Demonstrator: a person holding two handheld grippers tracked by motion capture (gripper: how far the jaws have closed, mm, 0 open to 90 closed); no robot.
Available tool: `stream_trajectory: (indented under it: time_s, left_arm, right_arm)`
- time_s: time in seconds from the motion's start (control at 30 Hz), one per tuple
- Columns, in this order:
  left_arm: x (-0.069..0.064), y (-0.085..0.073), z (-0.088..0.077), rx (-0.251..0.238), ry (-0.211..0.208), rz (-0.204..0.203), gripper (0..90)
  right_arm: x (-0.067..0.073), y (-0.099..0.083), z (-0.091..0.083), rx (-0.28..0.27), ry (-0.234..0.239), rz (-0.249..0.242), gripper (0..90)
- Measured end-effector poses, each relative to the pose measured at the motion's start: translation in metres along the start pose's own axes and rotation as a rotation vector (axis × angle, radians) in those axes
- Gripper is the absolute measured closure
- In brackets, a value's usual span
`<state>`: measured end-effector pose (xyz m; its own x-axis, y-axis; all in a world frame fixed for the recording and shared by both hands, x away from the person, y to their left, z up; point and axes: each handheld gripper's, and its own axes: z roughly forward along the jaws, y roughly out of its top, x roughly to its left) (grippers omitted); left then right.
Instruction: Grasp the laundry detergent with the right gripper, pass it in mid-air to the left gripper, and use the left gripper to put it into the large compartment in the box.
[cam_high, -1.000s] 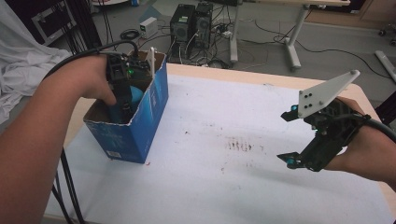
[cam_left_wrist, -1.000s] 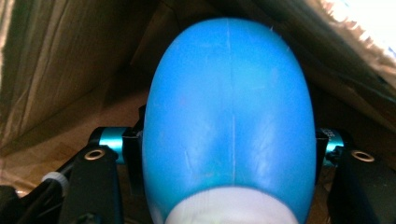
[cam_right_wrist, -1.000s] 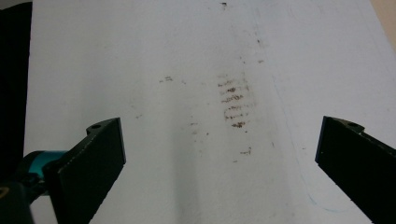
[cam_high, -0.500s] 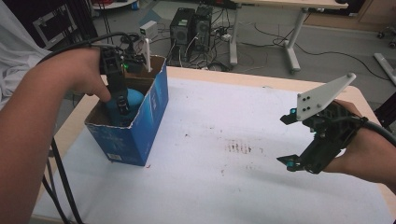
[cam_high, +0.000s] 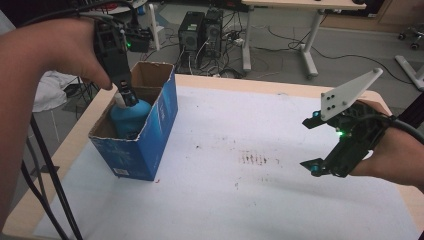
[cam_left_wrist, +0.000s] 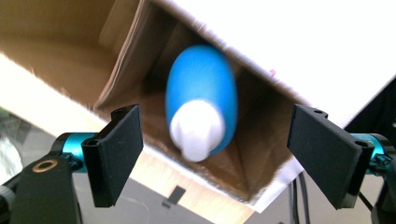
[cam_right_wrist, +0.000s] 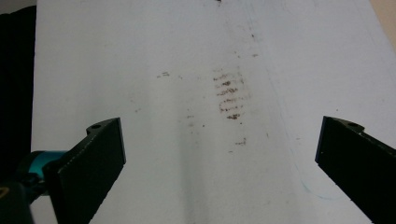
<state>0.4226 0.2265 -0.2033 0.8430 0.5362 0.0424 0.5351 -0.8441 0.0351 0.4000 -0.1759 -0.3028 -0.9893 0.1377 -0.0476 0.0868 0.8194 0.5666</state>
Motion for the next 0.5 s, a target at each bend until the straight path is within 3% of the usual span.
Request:
stream_trajectory:
  time_s: [0.07,0.1,0.13,0.17,0.2,0.23,0.27,0.5]
  left_arm:
    - [-0.006,0.007,-0.006,-0.015,-0.003,0.038,18.2]
    - [-0.006,0.007,-0.006,-0.015,-0.003,0.038,17.1]
    - [-0.013,0.015,-0.010,-0.026,-0.016,0.071,16.7]
    - [-0.013,0.015,-0.010,-0.026,-0.016,0.071,16.7]
    - [-0.019,0.023,-0.013,-0.027,-0.027,0.109,16.7]
    - [-0.019,0.023,-0.013,-0.027,-0.027,0.109,16.6]
    - [-0.025,0.031,-0.014,-0.029,-0.035,0.143,16.6]
    - [-0.036,0.054,-0.010,-0.027,-0.066,0.212,14.9]
  right_arm:
    - [-0.003,0.002,-0.003,0.005,-0.002,-0.002,0.9]
    - [-0.004,0.002,-0.004,0.009,0.000,-0.003,0.9]
    - [-0.006,0.003,-0.006,0.016,0.003,-0.012,0.9]
    - [-0.006,0.003,-0.006,0.016,0.003,-0.012,0.9]
    - [-0.010,0.006,-0.010,0.037,0.009,-0.017,0.9]
    - [-0.010,0.006,-0.010,0.037,0.009,-0.017,0.9]
    - [-0.013,0.007,-0.013,0.054,0.009,-0.025,0.9]
    - [-0.024,0.010,-0.020,0.153,0.029,-0.040,0.9]
